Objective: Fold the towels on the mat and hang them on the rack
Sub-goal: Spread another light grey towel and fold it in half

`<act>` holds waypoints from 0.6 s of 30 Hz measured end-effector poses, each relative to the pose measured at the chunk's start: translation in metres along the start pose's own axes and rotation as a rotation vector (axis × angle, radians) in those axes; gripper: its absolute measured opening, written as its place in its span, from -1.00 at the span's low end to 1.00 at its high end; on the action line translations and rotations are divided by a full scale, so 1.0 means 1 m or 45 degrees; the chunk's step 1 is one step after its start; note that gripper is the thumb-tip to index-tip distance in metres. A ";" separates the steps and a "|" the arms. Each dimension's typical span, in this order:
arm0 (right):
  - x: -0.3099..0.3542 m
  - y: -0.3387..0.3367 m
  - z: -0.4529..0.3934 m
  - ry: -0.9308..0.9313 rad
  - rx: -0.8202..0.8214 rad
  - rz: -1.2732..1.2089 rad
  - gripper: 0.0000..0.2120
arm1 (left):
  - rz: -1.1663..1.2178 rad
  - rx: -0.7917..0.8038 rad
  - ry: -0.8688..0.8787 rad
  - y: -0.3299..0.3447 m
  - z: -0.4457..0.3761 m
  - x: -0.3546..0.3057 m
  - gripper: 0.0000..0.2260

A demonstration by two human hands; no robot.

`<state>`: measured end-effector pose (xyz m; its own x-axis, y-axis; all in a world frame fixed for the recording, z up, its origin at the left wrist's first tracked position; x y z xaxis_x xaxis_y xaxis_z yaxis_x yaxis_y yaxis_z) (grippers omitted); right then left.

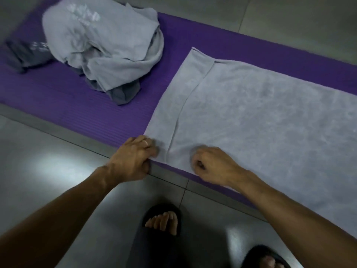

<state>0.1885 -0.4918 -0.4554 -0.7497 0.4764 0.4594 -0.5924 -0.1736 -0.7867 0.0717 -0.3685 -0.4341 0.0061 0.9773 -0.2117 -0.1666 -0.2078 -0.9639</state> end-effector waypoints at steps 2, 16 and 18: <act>0.001 -0.022 -0.021 0.029 -0.105 -0.066 -0.91 | 0.051 -0.054 -0.153 0.000 -0.001 0.000 -0.65; 0.037 -0.055 -0.103 -0.457 -0.392 0.502 -0.79 | 0.261 -0.250 -0.360 -0.002 -0.029 -0.002 -0.77; 0.017 -0.076 -0.106 -0.302 -0.362 0.315 -0.69 | 0.210 -0.309 -0.410 -0.005 -0.029 0.009 -0.72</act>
<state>0.2521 -0.3793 -0.4317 -0.9253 0.2334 0.2990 -0.3070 0.0020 -0.9517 0.1010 -0.3597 -0.4363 -0.3153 0.8852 -0.3420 0.0976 -0.3282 -0.9396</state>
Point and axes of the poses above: each hand's wrist, its own z-axis away from the middle knuckle, its own y-axis out of the palm, x = y × z, the point moved 9 cm from there along -z, towards the middle knuckle, and after that the axes turned 13 degrees about y, right-handed, at the moved point
